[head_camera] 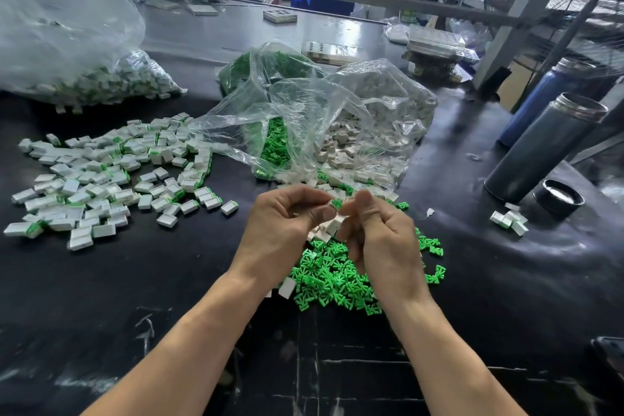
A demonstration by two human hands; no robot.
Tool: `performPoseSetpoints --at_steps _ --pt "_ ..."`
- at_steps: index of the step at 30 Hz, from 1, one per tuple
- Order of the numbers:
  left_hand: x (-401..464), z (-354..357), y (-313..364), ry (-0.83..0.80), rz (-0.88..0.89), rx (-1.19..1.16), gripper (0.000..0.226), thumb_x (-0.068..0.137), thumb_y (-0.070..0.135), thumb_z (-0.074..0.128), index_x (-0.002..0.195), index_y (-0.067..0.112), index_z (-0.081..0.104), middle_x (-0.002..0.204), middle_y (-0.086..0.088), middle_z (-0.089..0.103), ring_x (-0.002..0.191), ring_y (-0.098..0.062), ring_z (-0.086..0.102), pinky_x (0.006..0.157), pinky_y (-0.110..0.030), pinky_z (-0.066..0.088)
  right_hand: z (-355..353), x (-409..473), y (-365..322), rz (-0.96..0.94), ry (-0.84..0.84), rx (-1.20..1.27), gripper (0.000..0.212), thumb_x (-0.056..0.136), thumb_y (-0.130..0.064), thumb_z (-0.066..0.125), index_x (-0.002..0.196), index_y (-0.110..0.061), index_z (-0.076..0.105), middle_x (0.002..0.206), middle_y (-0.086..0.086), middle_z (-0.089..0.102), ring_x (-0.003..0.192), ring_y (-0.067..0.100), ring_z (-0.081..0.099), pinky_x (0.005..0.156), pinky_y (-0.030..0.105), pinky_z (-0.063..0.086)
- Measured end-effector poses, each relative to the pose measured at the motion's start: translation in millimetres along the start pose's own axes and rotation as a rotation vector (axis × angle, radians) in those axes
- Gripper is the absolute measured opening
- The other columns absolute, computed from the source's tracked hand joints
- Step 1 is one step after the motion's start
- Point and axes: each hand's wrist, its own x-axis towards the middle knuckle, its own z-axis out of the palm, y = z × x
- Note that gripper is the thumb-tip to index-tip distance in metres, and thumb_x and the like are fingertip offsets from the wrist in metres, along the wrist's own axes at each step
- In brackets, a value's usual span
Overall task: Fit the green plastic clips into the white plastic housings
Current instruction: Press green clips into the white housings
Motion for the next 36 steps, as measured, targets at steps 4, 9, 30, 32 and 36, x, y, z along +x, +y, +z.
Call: performPoseSetpoints --at_steps 4,9,30,32,36 --pt "0.0 4.2 -0.9 -0.027 -0.008 0.025 0.008 0.088 0.004 0.076 0.093 0.010 0.077 0.095 -0.011 0.075 0.070 -0.006 0.066 0.061 -0.015 0.049 4.5 -3.0 -0.9 0.124 -0.149 -0.017 0.069 0.101 -0.072 0.030 0.075 -0.025 0.073 0.066 0.007 0.066 0.046 0.013 0.048 0.040 0.019 0.034" --pt "-0.4 10.1 -3.8 -0.093 -0.044 -0.026 0.007 0.092 0.004 0.072 0.099 0.004 0.074 0.090 -0.024 0.072 0.070 -0.033 0.067 0.074 -0.042 0.058 11.2 -2.8 -2.0 0.147 -0.139 -0.007 0.071 0.107 -0.063 0.028 0.057 -0.027 0.064 0.053 0.000 0.049 0.042 0.010 0.038 0.039 0.018 0.028" --pt "-2.8 20.5 -7.3 -0.074 -0.005 -0.089 0.010 0.085 0.001 0.079 0.093 0.004 0.076 0.094 -0.009 0.079 0.090 -0.028 0.076 0.085 -0.040 0.062 19.9 6.2 10.1 -0.004 0.159 -0.139 0.058 0.098 -0.053 0.027 0.079 -0.035 0.079 0.086 -0.006 0.078 0.089 0.011 0.072 0.085 0.037 0.056" --pt "-3.1 19.8 -6.3 -0.093 0.002 -0.092 0.010 0.085 0.001 0.079 0.093 0.005 0.076 0.097 -0.008 0.079 0.094 -0.028 0.076 0.088 -0.042 0.061 20.3 6.6 10.0 -0.031 0.187 -0.153 0.059 0.098 -0.050 0.026 0.084 -0.023 0.078 0.089 -0.001 0.078 0.093 0.020 0.073 0.089 0.042 0.057" --pt "-4.6 20.6 -6.1 -0.086 0.010 -0.076 0.008 0.085 0.003 0.079 0.091 0.007 0.076 0.099 -0.004 0.079 0.095 -0.025 0.076 0.089 -0.044 0.061 21.0 6.4 10.5 -0.065 0.203 -0.150 0.055 0.098 -0.047 0.027 0.073 -0.027 0.072 0.072 -0.012 0.069 0.077 0.011 0.068 0.072 0.030 0.052"
